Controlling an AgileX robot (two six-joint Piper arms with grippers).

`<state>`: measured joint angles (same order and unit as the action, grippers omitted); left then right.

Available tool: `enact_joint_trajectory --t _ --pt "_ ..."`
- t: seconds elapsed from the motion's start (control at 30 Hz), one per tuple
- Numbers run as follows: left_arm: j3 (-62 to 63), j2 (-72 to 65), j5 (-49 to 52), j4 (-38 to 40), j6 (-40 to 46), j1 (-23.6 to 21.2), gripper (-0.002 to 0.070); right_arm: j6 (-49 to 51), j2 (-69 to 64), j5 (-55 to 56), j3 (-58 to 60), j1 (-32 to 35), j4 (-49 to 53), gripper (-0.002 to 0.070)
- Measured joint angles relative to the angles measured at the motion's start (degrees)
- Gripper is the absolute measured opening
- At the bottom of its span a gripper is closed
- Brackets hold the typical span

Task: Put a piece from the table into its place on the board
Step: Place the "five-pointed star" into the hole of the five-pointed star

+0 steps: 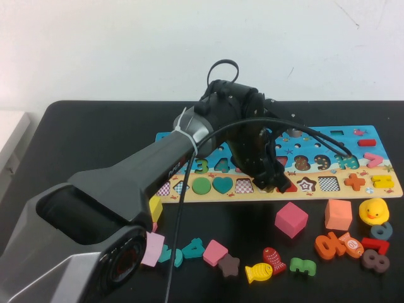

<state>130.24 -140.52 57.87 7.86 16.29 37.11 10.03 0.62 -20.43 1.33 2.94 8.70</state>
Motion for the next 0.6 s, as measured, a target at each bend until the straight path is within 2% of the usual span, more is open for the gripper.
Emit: enact_joint_trajectory --t 0.6 --pt "0.0 -0.2 0.6 -0.2 -0.1 0.0 0.0321 0.0 0.0 0.0 0.0 0.0 0.0 0.0019"
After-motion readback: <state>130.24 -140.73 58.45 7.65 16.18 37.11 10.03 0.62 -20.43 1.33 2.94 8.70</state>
